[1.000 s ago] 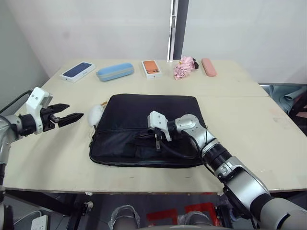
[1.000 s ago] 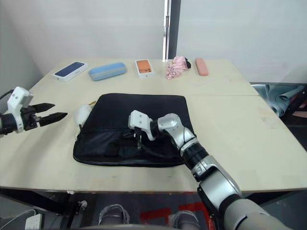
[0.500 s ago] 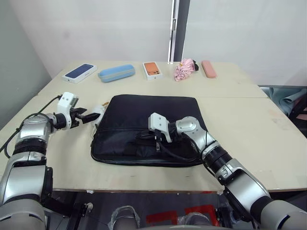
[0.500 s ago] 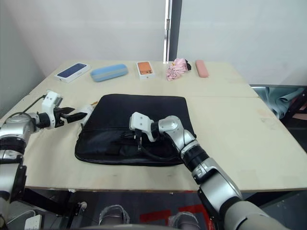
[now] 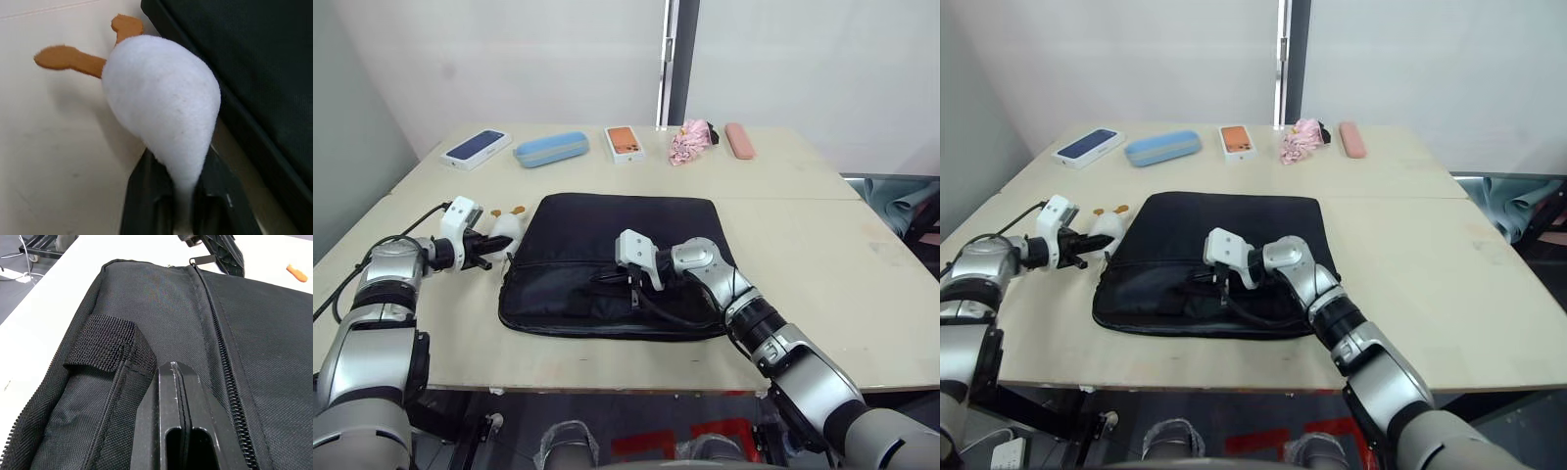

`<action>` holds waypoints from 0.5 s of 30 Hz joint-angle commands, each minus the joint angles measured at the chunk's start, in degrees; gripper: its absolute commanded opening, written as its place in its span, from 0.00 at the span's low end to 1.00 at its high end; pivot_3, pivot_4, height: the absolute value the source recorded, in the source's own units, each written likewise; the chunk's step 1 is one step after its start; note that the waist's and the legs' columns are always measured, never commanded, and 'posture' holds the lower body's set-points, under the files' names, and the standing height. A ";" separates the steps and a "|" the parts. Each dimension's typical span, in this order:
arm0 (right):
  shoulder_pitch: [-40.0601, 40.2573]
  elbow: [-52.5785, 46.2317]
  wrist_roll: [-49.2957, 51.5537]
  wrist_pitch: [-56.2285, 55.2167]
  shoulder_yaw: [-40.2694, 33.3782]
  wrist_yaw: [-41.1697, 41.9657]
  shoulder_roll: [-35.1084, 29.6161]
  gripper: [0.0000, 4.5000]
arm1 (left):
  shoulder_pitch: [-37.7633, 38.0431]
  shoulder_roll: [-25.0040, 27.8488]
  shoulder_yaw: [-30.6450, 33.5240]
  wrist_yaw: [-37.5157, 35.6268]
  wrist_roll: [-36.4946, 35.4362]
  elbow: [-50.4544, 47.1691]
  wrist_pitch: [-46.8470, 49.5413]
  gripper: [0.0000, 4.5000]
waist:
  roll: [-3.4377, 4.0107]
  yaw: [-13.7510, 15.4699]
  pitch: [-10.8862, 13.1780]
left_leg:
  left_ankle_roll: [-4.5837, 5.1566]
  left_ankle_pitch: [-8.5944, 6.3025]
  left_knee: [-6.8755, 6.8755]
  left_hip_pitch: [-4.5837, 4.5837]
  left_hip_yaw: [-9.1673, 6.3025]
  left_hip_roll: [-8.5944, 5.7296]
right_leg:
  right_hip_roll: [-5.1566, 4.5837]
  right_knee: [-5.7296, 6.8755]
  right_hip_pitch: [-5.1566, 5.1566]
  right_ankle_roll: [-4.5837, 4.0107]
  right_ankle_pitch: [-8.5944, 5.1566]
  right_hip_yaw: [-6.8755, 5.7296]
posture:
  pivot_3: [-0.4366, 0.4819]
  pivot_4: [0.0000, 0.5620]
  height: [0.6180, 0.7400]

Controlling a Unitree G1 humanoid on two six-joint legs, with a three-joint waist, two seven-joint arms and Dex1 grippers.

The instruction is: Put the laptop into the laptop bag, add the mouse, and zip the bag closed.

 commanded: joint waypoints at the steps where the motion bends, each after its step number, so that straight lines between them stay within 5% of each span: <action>1: 0.57 3.66 -1.80 2.95 -0.52 -1.49 -0.11 0.00 | 1.90 2.83 4.89 -1.73 -4.47 -6.49 1.79 0.01 | 0.01 0.00 0.00 | -0.01 0.00 -0.04 0.01 0.00 0.01 | 0.00 -0.02 -0.01 0.00 0.00 -0.01 | 0.48 0.27 1.00; 15: -0.46 6.89 -2.61 3.27 -0.90 -2.09 2.06 0.00 | 48.82 11.01 26.01 -11.27 -22.17 -67.01 19.48 0.01 | 0.34 -1.63 0.20 | -0.07 -0.03 -0.88 0.00 0.15 0.04 | 0.04 -0.31 -0.38 -0.09 -0.07 0.05 | 0.48 0.27 1.00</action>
